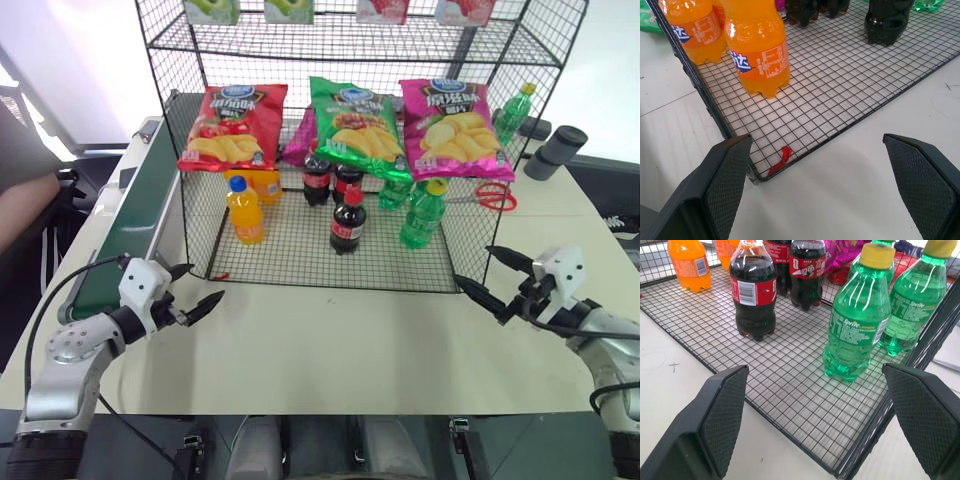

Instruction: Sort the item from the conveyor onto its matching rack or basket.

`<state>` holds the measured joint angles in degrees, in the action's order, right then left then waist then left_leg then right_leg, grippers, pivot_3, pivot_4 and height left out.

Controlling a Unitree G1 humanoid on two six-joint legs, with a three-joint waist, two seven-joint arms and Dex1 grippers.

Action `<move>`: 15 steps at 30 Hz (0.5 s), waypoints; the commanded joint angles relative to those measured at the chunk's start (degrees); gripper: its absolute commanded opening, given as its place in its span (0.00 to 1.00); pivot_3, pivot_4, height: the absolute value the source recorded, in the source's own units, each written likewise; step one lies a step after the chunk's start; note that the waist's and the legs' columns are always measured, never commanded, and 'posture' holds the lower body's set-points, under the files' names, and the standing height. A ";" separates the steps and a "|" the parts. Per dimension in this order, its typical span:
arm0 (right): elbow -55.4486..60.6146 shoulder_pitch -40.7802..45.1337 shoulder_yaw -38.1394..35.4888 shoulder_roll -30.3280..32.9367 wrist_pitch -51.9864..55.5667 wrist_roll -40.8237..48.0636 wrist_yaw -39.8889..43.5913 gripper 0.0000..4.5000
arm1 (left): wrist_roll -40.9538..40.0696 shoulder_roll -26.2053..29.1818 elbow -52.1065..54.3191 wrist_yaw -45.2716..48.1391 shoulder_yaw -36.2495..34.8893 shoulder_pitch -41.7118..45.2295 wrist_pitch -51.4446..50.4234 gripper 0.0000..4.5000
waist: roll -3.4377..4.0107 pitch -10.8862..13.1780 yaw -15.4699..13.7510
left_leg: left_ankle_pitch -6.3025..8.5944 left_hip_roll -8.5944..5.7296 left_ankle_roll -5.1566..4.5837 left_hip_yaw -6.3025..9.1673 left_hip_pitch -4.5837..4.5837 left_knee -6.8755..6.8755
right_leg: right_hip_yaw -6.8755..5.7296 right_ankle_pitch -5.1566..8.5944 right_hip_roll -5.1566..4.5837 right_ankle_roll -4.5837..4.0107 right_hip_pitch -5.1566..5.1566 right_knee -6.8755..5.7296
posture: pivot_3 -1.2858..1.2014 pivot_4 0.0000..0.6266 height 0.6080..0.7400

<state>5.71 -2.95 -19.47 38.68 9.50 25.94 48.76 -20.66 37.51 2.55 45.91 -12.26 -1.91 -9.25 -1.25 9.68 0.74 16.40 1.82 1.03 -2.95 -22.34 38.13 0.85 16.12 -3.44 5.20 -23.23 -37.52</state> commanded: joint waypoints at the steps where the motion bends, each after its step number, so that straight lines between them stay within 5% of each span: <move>1: 1.05 0.55 -0.36 -0.23 -1.12 0.26 0.18 0.99 | 0.15 0.07 0.96 -0.49 -1.29 0.11 0.83 1.00 | 0.00 0.00 0.01 | 0.00 0.00 0.00 0.00 0.00 0.00 | 0.00 0.00 0.00 0.00 0.00 0.00 | 0.52 0.24 1.00; 15: 2.08 1.23 0.20 0.00 -0.27 0.10 -0.90 0.99 | 0.51 0.27 0.76 -0.99 -1.51 0.27 0.67 1.00 | 0.00 0.00 0.02 | 0.00 0.00 0.00 0.00 0.00 0.00 | 0.00 0.00 -0.02 0.00 0.00 0.00 | 0.52 0.24 1.00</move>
<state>5.59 -2.23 -18.63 38.68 9.57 25.84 48.16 -20.54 37.51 2.59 45.77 -12.26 -1.93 -9.25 -1.25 9.68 0.76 16.40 1.82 1.03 -2.95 -22.33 38.13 0.85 16.13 -3.46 5.19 -23.23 -37.52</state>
